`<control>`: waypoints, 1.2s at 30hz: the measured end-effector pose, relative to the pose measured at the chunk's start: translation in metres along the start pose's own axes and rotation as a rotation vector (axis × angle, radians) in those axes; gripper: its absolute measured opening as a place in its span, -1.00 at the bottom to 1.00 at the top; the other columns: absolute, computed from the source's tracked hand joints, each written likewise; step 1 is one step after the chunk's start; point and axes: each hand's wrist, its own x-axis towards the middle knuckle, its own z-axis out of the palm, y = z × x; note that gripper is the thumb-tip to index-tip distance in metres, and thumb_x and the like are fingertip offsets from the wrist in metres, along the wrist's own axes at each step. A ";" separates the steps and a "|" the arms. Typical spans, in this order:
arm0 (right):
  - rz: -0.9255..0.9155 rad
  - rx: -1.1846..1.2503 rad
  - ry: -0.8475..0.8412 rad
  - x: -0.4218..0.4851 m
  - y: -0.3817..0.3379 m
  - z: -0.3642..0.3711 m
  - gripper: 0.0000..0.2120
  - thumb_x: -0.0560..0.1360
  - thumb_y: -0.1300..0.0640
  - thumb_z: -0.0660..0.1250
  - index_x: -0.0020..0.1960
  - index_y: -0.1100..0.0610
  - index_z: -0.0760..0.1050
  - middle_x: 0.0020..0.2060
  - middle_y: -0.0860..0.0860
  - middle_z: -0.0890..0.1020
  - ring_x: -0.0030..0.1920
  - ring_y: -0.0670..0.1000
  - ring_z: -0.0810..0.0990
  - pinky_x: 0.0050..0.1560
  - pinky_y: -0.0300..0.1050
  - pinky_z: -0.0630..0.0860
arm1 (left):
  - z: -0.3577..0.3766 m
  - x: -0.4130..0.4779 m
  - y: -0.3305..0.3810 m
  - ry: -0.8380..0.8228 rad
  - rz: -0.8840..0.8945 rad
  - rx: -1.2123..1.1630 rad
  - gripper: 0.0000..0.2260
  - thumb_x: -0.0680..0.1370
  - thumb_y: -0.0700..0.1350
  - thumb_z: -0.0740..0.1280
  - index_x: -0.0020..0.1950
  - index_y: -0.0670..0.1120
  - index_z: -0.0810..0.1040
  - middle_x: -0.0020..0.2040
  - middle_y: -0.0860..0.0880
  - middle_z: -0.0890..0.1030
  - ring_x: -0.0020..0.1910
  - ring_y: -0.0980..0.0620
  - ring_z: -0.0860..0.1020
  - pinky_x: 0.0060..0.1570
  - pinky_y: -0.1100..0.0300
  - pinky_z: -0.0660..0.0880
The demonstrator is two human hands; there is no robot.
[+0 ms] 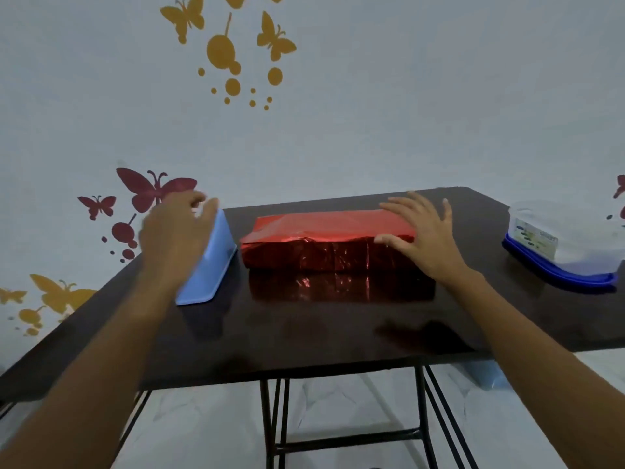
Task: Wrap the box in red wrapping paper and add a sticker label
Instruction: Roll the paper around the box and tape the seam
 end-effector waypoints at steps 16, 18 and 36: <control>0.265 0.721 -0.310 0.016 -0.246 0.167 -0.54 0.49 -0.03 0.35 0.32 0.15 0.42 0.23 0.08 0.47 0.17 0.11 0.48 0.10 0.06 0.47 | -0.003 0.048 -0.063 -0.631 -0.564 -0.244 -0.77 0.53 -0.16 0.37 -0.22 -0.27 0.45 -0.21 -0.24 0.54 -0.30 -0.14 0.53 -0.33 0.06 0.51; 0.282 0.751 -0.304 0.020 -0.244 0.166 -0.59 0.46 -0.01 0.39 0.24 0.16 0.51 0.16 0.10 0.56 0.12 0.13 0.53 0.07 0.07 0.50 | -0.004 0.053 -0.067 -0.689 -0.620 -0.308 -0.82 0.52 -0.18 0.39 -0.15 -0.27 0.48 -0.12 -0.24 0.54 -0.22 -0.14 0.54 -0.15 -0.02 0.54; 0.263 0.699 -0.276 0.020 -0.236 0.169 -0.57 0.45 -0.03 0.40 0.28 0.06 0.51 0.20 0.07 0.53 0.19 0.13 0.49 0.15 0.09 0.48 | -0.020 0.053 -0.075 -0.690 -0.731 -0.633 -0.87 0.48 -0.16 0.41 -0.03 -0.18 0.55 -0.14 -0.06 0.62 -0.10 0.00 0.58 -0.19 -0.20 0.59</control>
